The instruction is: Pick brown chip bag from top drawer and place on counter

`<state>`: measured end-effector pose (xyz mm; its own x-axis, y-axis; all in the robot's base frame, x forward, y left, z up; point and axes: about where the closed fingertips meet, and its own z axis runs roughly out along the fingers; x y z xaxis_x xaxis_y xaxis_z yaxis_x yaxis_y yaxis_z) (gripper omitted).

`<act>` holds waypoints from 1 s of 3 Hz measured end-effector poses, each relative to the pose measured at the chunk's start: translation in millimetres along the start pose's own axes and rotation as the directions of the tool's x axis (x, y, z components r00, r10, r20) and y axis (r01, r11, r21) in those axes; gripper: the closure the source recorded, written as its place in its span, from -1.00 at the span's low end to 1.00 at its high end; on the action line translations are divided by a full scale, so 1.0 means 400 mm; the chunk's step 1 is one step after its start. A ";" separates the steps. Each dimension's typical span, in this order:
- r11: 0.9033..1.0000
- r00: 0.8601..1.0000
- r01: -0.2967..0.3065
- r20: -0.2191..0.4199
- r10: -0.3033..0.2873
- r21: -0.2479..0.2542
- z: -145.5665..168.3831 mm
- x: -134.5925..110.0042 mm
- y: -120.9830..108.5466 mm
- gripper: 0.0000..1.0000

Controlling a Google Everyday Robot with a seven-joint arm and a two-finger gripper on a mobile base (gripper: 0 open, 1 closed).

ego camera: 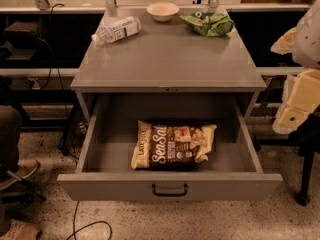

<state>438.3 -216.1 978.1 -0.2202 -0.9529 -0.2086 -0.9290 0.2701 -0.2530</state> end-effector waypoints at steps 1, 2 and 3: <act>1.000 1.000 0.000 0.000 0.000 0.000 0.000 0.000 0.000 -1.00; 0.999 0.999 -0.005 0.052 0.007 -0.044 0.065 -0.029 0.007 -1.00; 0.995 0.992 -0.029 0.116 0.040 -0.094 0.166 -0.068 0.013 -1.00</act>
Offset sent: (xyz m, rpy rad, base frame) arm 0.0218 0.0426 -0.0689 0.1706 0.1013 0.0473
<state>459.4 -179.9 919.7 -0.2208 -0.9188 -0.3271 -0.9460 0.2834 -0.1573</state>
